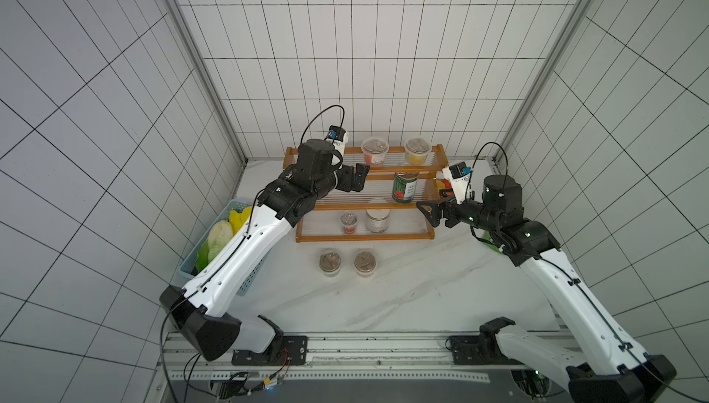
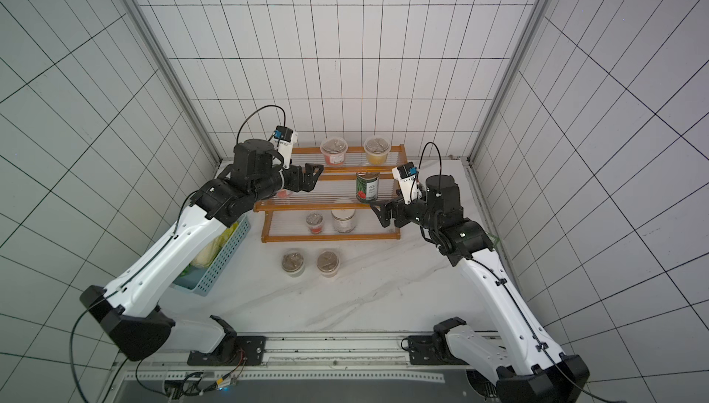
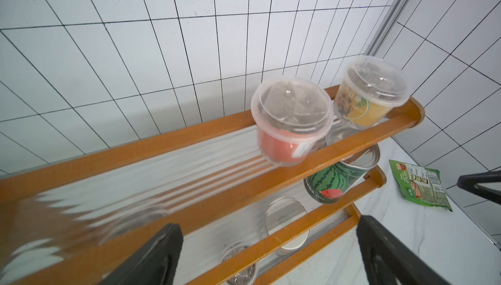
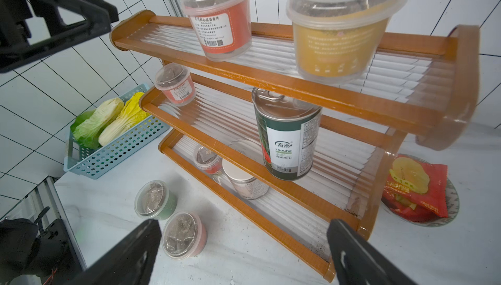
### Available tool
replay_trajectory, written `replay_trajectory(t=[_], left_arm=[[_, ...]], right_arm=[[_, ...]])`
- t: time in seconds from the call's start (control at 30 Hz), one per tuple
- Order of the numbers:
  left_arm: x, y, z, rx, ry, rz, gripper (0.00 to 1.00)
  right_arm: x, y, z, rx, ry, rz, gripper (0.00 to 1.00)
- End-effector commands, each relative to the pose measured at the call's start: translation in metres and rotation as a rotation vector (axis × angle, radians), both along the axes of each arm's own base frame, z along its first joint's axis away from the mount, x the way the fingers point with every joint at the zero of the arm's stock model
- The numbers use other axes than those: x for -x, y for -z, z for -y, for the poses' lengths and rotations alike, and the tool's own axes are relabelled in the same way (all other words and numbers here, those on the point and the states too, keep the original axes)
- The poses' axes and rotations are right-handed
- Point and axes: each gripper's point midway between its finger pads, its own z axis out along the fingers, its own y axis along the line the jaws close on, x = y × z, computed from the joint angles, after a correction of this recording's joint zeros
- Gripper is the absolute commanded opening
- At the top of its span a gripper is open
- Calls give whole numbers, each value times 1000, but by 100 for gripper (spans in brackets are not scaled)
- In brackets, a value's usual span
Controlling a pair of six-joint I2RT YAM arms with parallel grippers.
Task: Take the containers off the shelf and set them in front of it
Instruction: 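Pick up a container from the shelf.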
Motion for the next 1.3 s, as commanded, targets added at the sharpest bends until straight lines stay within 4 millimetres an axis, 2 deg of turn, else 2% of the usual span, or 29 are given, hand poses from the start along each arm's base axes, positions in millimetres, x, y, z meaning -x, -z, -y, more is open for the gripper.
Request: replay_trajectory(t=[0.0, 0.17, 0.3, 0.43, 0.67, 0.8, 0.97, 1.1, 1.27], left_arm=[[-13, -4, 25, 5, 107, 10, 99], [-36, 2, 38, 6, 107, -3, 99], [-53, 8, 40, 4, 79, -6, 99], [-62, 5, 49, 31, 96, 4, 99], [-75, 16, 62, 32, 121, -17, 98], [-78, 22, 67, 24, 136, -31, 96], [-79, 14, 67, 31, 133, -9, 80], [-75, 5, 64, 33, 130, 16, 78], [-57, -13, 56, 35, 128, 52, 77]], right_arm=[[0, -22, -5, -46, -17, 33, 99], [-1, -22, -4, -42, -10, 38, 99], [-2, -21, -3, -39, -4, 38, 99], [-2, -20, -3, -36, -2, 36, 99], [-2, -20, 0, -29, 10, 42, 99], [-3, -21, 1, -26, 15, 47, 99], [-4, -21, 1, -22, 17, 50, 99], [-3, -20, 2, -19, 17, 50, 99], [-4, -20, 2, -17, 19, 52, 99]])
